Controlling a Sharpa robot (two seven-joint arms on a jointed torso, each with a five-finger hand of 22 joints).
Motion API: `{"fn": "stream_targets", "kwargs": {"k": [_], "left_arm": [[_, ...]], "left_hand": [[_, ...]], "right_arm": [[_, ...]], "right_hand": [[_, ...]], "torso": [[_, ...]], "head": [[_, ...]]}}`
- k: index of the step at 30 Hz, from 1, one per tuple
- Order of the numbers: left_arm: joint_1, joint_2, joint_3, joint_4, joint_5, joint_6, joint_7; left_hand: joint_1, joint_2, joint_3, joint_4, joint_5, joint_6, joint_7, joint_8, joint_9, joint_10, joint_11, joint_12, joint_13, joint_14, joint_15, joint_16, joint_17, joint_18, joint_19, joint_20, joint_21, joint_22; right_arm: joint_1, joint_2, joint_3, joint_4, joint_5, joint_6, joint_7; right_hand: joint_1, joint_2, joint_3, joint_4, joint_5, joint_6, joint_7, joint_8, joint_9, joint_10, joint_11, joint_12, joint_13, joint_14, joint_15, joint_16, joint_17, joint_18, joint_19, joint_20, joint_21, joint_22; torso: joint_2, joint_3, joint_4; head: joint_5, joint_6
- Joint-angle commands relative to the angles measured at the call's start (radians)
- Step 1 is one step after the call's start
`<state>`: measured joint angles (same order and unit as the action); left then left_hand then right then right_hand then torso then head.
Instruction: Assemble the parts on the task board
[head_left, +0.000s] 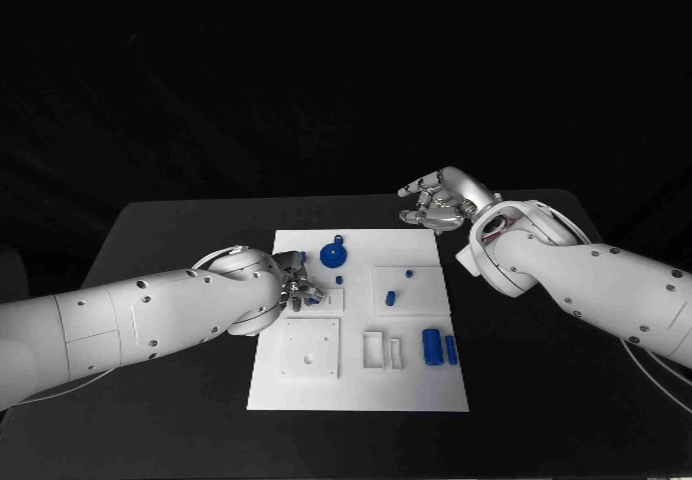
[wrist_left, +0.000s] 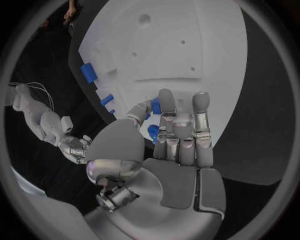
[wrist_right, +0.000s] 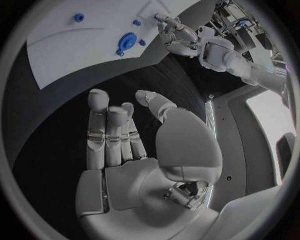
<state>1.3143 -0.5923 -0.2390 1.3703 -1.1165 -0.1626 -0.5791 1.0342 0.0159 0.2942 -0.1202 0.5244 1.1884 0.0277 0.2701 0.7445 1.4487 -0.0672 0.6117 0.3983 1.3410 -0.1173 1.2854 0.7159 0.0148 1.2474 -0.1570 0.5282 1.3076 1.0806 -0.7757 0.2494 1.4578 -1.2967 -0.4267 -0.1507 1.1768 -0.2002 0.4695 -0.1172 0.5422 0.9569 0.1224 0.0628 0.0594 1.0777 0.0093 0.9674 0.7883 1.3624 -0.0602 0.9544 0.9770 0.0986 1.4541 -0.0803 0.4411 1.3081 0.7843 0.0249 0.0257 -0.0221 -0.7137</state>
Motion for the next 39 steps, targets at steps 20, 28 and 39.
{"fn": "stream_targets", "kwargs": {"k": [20,28,39], "left_arm": [[-0.001,0.015,-0.001,-0.02,0.009,0.041,0.01],[-0.001,0.018,-0.001,-0.027,0.007,0.037,0.013],[-0.001,0.024,-0.001,-0.035,0.007,0.029,0.02]], "left_hand": [[0.017,0.007,0.076,-0.069,-0.031,0.109,-0.075,0.011,-0.018,0.063,-0.024,0.045,-0.01,0.043,-0.017,0.004,0.028,0.0,0.017,0.007,0.002,0.019],[0.026,0.012,0.059,-0.049,-0.101,0.117,-0.078,0.013,-0.015,0.064,-0.024,0.055,-0.015,0.048,-0.017,0.006,0.037,0.001,0.019,0.008,0.002,0.019],[0.049,-0.05,-0.033,0.096,-0.211,0.126,-0.086,0.01,-0.011,0.063,-0.027,0.06,-0.029,0.048,-0.018,-0.002,0.034,-0.002,0.024,0.009,-0.01,0.019]], "right_arm": [[-0.001,0.003,0.001,-0.001,0.0,0.015,0.001],[-0.001,0.004,0.001,-0.001,0.0,0.015,0.001],[-0.001,0.003,0.001,-0.002,0.0,0.015,0.001]], "right_hand": [[-0.01,-0.001,0.01,-0.003,0.018,-0.004,0.0,-0.003,0.001,-0.007,-0.002,-0.002,-0.002,-0.008,0.0,-0.003,-0.001,0.008,-0.007,0.001,-0.002,0.046],[-0.01,-0.001,0.01,-0.004,0.019,-0.005,0.0,-0.003,0.001,-0.007,-0.002,-0.002,-0.002,-0.009,0.0,-0.003,-0.001,0.009,-0.007,0.001,-0.003,0.046],[-0.012,-0.001,0.011,-0.003,0.021,-0.006,0.0,-0.003,0.001,-0.007,-0.002,-0.003,-0.002,-0.009,0.0,-0.004,-0.002,0.009,-0.007,0.001,-0.002,0.046]], "torso": [[0.001,0.0009,0.0006],[0.001,0.0003,-0.0009],[0.0,0.0,0.0007]], "head": [[-0.007,-0.001],[-0.009,-0.001],[-0.012,-0.003]]}}
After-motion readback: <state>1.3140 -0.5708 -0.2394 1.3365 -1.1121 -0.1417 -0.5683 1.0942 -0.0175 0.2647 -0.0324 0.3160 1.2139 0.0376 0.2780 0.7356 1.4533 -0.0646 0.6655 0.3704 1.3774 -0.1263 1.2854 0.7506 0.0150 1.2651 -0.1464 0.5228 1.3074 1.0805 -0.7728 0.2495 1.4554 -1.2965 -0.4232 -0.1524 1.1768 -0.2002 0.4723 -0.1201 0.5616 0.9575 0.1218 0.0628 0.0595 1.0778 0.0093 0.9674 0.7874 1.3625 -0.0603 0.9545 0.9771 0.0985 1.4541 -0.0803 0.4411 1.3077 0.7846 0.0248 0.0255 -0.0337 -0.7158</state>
